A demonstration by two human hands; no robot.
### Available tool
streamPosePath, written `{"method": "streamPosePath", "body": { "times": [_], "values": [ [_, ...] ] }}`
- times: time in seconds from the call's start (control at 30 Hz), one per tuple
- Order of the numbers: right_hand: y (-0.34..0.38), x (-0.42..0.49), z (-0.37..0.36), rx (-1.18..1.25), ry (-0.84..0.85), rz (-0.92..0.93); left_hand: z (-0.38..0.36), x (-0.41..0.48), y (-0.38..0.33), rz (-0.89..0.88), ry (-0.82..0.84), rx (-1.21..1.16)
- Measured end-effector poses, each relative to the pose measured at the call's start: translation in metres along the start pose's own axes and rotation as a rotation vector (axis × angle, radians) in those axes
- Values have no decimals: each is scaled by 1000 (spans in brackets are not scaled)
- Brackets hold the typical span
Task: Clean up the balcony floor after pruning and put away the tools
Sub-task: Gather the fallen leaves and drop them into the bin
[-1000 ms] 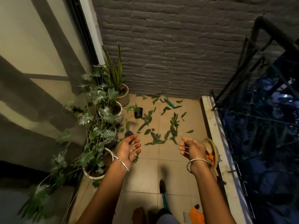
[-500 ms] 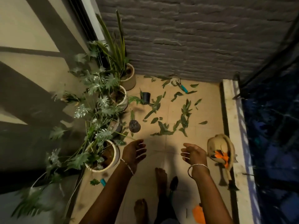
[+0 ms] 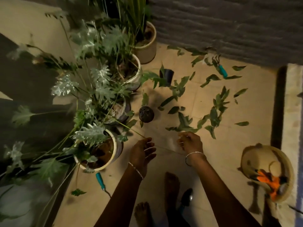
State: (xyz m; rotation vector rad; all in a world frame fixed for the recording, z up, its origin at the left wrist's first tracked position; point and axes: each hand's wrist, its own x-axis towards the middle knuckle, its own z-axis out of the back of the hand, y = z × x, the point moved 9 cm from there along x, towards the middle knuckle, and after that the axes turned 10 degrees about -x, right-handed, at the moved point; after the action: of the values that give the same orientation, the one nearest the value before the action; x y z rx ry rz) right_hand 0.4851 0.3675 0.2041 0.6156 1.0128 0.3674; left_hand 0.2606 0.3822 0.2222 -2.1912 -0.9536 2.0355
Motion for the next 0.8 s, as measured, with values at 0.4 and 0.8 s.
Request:
{"method": "streamPosePath", "body": {
  "times": [0.4,0.8],
  "values": [
    [-98,210,-176,-422,135,394,-2,266,26,-285,169,-158],
    [-107,255,-337,-870,412,1010,128,361,-6,-658,112,-326]
  ]
}}
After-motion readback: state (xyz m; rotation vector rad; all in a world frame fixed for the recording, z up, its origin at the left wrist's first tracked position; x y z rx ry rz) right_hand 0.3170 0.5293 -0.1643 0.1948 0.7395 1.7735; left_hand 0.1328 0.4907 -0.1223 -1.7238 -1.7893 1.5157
